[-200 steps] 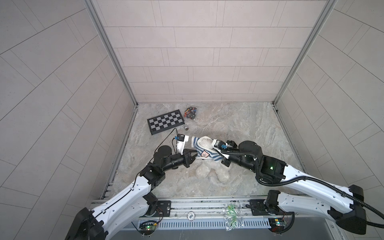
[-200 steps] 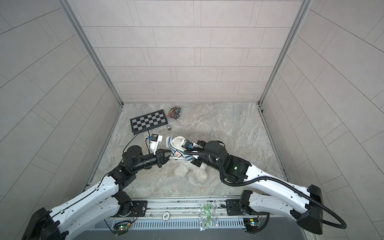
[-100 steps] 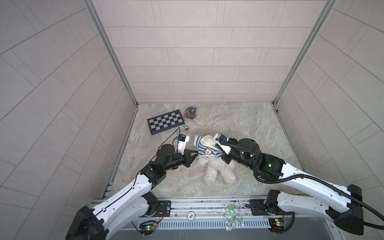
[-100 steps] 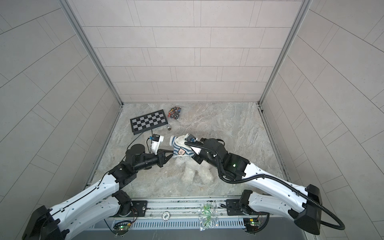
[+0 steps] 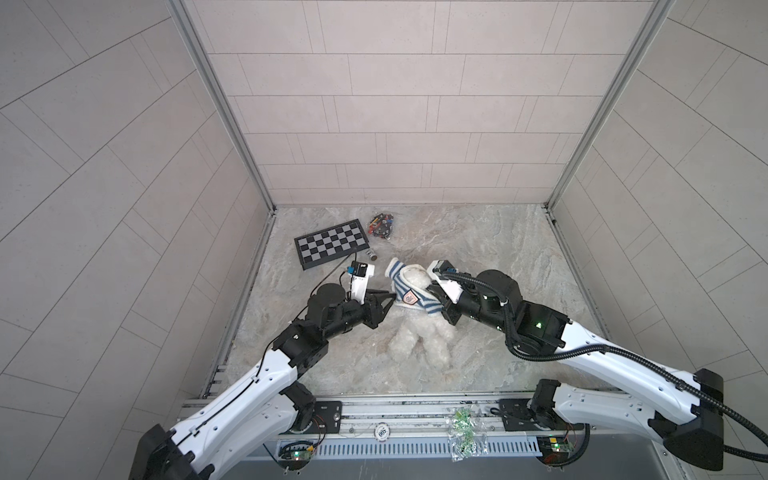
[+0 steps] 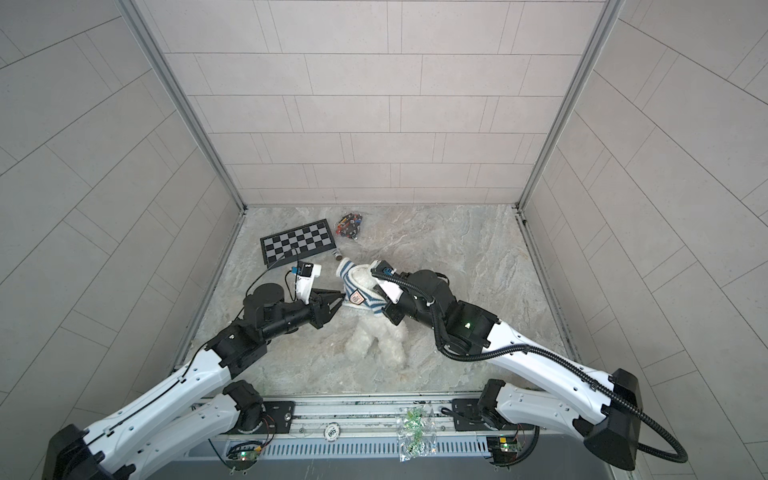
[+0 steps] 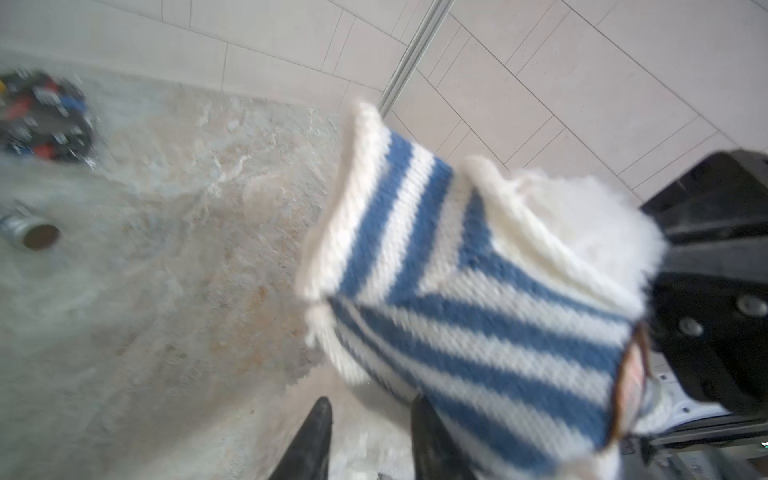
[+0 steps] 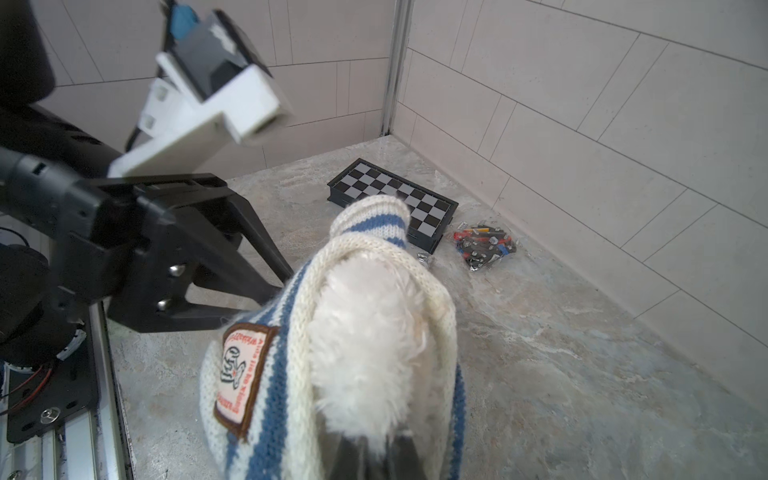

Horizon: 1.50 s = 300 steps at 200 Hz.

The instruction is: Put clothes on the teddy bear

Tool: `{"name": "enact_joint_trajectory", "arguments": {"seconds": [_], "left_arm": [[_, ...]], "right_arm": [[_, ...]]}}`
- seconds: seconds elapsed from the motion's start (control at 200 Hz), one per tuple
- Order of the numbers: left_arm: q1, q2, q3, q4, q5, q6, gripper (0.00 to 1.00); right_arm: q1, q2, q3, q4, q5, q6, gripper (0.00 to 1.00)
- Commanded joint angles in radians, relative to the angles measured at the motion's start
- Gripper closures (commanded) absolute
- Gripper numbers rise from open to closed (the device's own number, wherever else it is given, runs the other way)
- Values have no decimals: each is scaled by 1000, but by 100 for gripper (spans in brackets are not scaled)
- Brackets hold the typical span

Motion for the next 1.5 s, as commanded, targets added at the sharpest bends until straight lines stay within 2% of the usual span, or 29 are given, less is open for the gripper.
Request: {"name": "enact_joint_trajectory", "arguments": {"seconds": [0.0, 0.06, 0.15, 0.245, 0.32, 0.41, 0.576, 0.806, 1.041, 1.292, 1.497], "left_arm": [[2, -102, 39, -106, -82, 96, 49], [1, -138, 31, -120, -87, 102, 41], [-12, -152, 7, -88, -70, 63, 37], [-70, -127, -51, 79, -57, -43, 35], [-140, -78, -84, 211, -93, -94, 35], [-203, -11, -80, 277, -157, -105, 40], [-214, 87, -96, 452, -183, -187, 50], [-224, 147, -88, 515, -248, -227, 64], [-226, 200, -55, 554, -258, -248, 64], [-240, 216, -32, 541, -258, -277, 68], [-242, 238, -6, 532, -263, -310, 63]], "right_arm": [[-54, 17, 66, -30, -53, 106, 100], [-76, 32, 92, -58, -80, 130, 100], [-85, 53, 122, -79, -108, 150, 100], [-88, 71, 138, -82, -126, 177, 100], [-88, 81, 139, -69, -124, 207, 100], [-89, 82, 130, -39, -121, 252, 100], [-88, 66, 84, 25, -120, 320, 100], [-85, 41, 13, 115, -111, 385, 100], [-83, 34, -11, 141, -113, 386, 100], [-78, 15, -34, 134, -43, 366, 100], [-73, 24, -37, 115, -25, 361, 100]]}}
